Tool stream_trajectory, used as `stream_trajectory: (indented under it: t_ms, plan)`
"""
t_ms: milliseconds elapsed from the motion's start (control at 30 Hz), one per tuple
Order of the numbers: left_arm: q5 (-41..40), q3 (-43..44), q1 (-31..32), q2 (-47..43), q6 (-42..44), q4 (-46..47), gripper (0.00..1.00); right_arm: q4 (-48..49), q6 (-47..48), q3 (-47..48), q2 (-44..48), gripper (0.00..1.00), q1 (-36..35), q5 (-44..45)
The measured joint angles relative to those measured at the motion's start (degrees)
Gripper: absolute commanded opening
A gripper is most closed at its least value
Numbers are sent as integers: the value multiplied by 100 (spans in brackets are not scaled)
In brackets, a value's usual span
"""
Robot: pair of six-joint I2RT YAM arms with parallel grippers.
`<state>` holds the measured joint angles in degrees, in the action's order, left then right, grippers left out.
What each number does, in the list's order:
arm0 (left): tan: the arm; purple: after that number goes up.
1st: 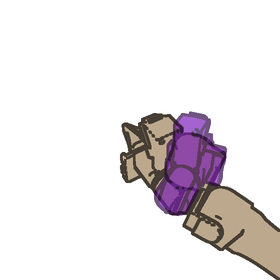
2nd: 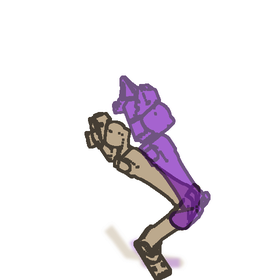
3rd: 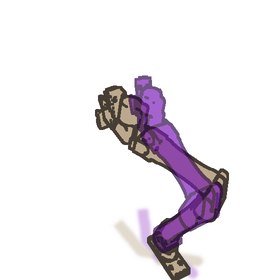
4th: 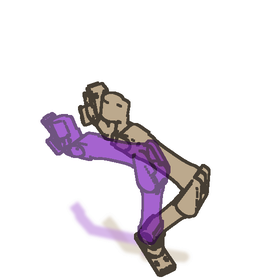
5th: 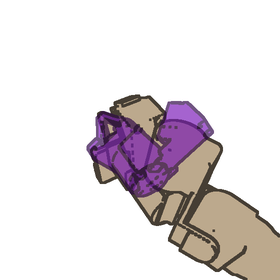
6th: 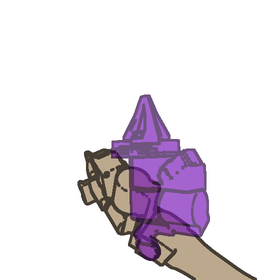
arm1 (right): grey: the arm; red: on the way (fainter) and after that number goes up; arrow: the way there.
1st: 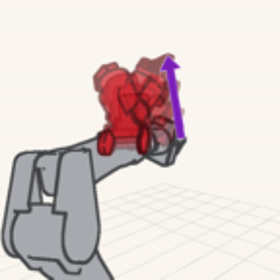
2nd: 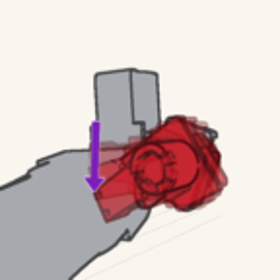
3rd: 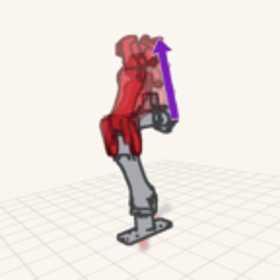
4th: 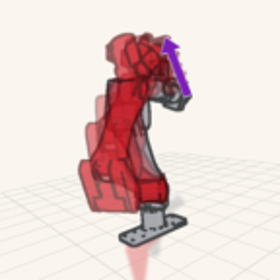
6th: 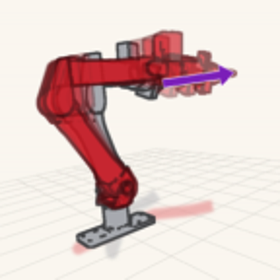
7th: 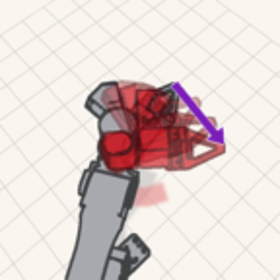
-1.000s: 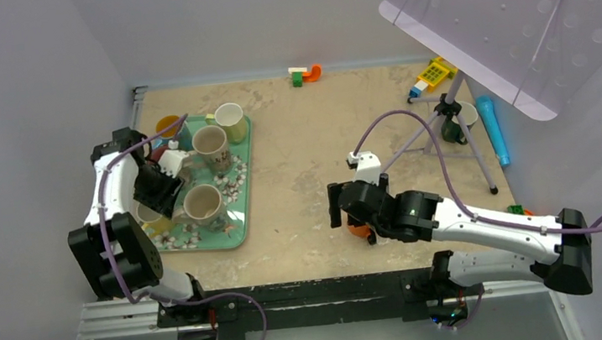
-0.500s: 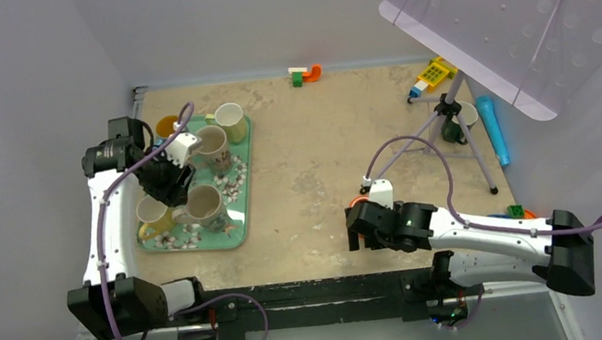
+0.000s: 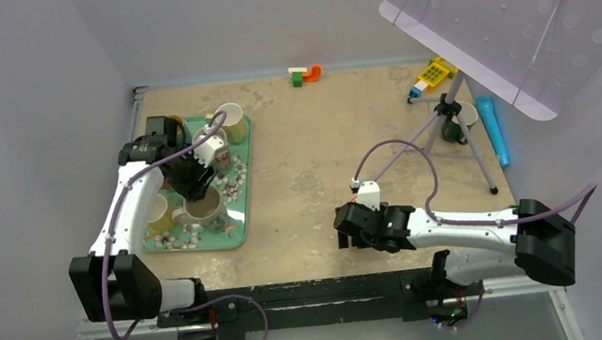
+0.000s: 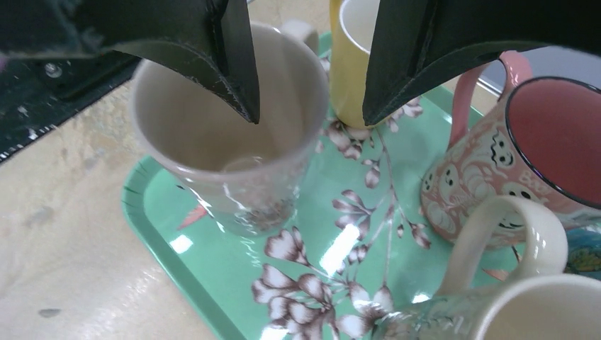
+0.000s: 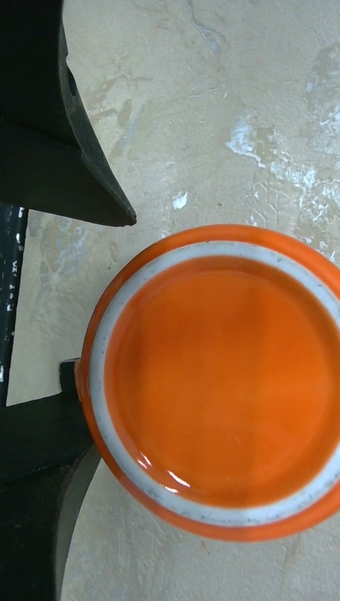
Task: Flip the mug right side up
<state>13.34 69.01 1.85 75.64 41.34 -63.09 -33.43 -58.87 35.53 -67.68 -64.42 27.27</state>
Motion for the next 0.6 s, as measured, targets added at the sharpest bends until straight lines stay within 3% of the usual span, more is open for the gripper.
stream_trajectory:
  t_ms: [367, 600]
  plan:
    - [-363, -428, 55, 439, -24, 1506, 48, 525, 61, -127, -352, 81, 0, -26]
    - [-323, -651, 52, 334, -105, 2218, 17, 614, 131, -127, -356, 81, 0, -33]
